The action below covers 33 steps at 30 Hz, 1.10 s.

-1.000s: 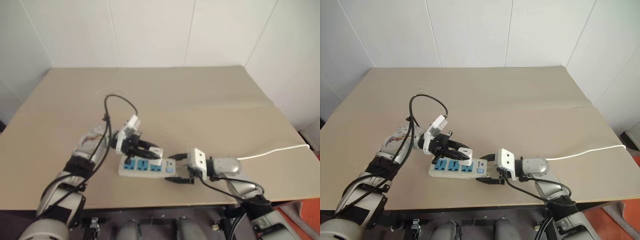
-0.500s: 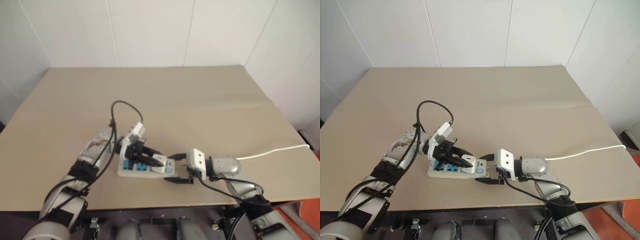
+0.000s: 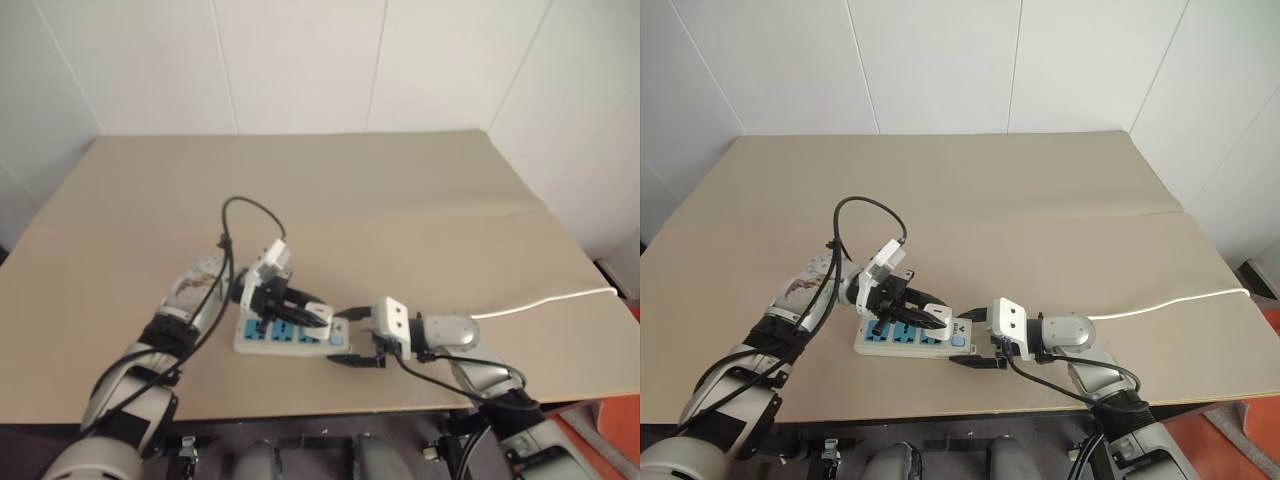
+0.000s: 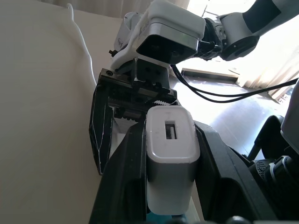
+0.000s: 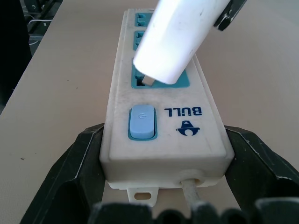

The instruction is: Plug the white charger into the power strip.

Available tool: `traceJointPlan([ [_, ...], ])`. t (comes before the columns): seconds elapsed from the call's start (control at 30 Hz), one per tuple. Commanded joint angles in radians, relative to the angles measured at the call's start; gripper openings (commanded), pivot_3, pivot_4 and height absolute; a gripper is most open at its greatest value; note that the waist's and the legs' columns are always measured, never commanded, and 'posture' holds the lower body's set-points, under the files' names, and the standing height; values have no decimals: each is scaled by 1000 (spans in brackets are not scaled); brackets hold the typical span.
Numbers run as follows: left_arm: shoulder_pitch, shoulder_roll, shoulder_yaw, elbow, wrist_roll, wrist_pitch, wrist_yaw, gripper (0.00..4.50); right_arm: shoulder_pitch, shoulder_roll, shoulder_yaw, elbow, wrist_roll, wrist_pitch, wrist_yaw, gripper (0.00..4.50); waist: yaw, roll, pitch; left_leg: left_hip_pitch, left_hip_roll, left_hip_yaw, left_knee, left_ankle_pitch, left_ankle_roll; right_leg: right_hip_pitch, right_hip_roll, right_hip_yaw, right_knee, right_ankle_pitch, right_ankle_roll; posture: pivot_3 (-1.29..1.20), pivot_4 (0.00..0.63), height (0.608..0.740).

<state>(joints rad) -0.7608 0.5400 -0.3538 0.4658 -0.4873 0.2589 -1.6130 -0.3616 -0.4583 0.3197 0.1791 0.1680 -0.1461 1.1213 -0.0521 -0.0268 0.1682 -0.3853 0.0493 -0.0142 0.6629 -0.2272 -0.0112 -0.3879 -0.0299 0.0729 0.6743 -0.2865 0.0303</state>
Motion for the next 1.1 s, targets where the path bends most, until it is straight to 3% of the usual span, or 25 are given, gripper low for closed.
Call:
traceJointPlan([
  [0.03,-17,35,-47,8,-14,11,-1,1021,6,-9,10,39,-65,3,-32,3399,0,0,0,0,0,0,0,0,0,0,0,0,0,0,0,0,150,740],
  [0.9,2,57,-88,-9,-76,-7,-1,1021,5,-4,18,40,-71,-4,-41,3399,-6,0,0,0,1,0,-2,0,0,0,1,0,-2,0,0,0,150,740],
  [1.1,40,46,-87,11,-41,-137,-1,1021,5,-3,20,39,-67,-6,-40,3399,-9,0,0,0,1,0,-3,0,0,0,1,0,-3,0,-1,0,150,740],
])
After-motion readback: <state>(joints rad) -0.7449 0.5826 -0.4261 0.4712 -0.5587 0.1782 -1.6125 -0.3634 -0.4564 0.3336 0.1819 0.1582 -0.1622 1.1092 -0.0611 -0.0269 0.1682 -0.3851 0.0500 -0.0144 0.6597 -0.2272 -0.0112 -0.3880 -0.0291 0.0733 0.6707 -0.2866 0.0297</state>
